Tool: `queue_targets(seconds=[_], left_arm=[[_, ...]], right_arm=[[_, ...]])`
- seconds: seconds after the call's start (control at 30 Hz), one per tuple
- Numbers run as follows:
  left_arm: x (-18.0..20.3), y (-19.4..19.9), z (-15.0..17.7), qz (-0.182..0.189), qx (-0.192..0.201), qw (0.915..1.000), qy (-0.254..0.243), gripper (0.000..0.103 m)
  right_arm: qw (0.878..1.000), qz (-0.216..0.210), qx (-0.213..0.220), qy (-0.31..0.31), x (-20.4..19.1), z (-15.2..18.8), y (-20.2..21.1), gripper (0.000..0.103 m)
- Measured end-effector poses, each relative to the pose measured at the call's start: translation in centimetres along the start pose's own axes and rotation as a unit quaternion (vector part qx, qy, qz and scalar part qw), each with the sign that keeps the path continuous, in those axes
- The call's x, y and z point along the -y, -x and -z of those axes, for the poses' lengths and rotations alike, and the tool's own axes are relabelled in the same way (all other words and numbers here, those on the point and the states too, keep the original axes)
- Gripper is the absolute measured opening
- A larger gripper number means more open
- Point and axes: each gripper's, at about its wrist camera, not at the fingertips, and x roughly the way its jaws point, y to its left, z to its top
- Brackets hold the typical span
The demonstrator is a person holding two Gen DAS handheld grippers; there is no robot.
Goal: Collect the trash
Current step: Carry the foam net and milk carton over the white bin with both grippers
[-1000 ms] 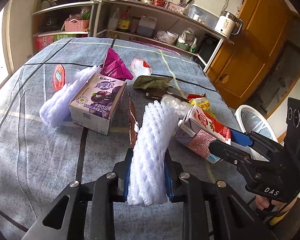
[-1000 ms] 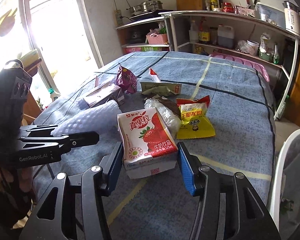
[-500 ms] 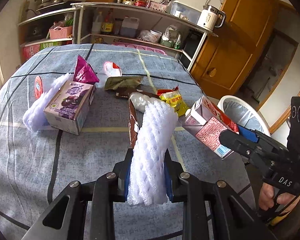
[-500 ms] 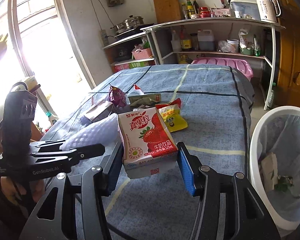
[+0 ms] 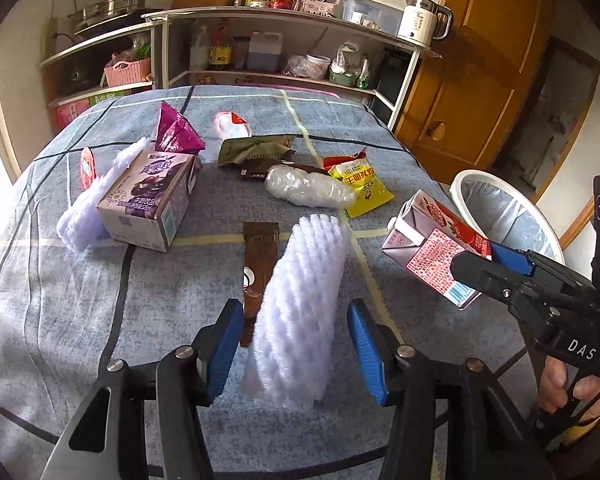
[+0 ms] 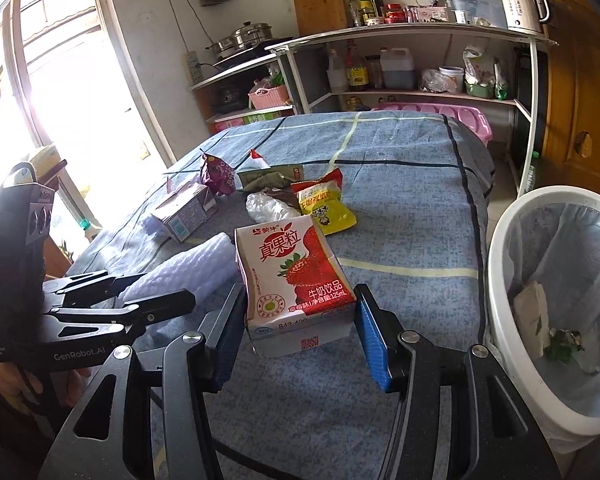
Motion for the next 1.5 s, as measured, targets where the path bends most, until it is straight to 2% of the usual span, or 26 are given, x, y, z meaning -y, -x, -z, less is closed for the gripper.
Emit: queue_targets(seconds=[0.07, 0.1, 0.2, 0.3, 0.33, 0.43, 0.87, 1.1, 1.23, 1.5], left_arm=[[0.3, 0.6, 0.2, -0.036, 0.018, 0.9991, -0.010, 0.054], [0.4, 0.8, 0.3, -0.043, 0.025, 0.9987, -0.015, 0.054], [0.6, 0.8, 0.4, -0.012, 0.019, 0.9996, -0.017, 0.052], [1.0, 0.1, 0.6, -0.017, 0.008, 0.9996, -0.022, 0.041], [1.1, 0.0, 0.6, -0.014, 0.007, 0.9997, -0.020, 0.034], [1.7, 0.4, 0.6, -0.016, 0.014, 0.9993, -0.032, 0.026], [4.3, 2.0, -2.1, 0.035, 0.036, 0.9981, -0.036, 0.024], [8.1, 1.2, -5.4, 0.079, 0.046, 0.9946, -0.050, 0.025], [11.4, 0.3, -7.1, 0.117, 0.048, 0.9898, -0.064, 0.025], [18.7, -3.2, -8.1, 0.170, 0.014, 0.9797, -0.106, 0.025]], right_arm=[[1.000, 0.001, 0.000, -0.001, 0.0, 0.1, 0.0, 0.054], [1.000, 0.001, 0.000, -0.003, 0.1, 0.1, 0.0, 0.054], [1.000, 0.001, -0.001, -0.008, 0.3, 0.2, 0.0, 0.054], [1.000, 0.003, 0.001, -0.010, 0.5, 0.2, 0.1, 0.054], [1.000, 0.003, 0.001, -0.012, 0.5, 0.2, 0.2, 0.054], [1.000, 0.003, 0.003, -0.014, 0.7, 0.2, 0.4, 0.054], [0.997, 0.025, 0.059, -0.039, 2.8, -1.0, 4.7, 0.054], [0.990, 0.084, 0.093, -0.071, 6.7, -1.9, 9.0, 0.054], [0.982, 0.128, 0.103, -0.091, 9.3, -1.8, 11.2, 0.054], [0.970, 0.192, 0.078, -0.129, 14.3, -0.4, 12.8, 0.054]])
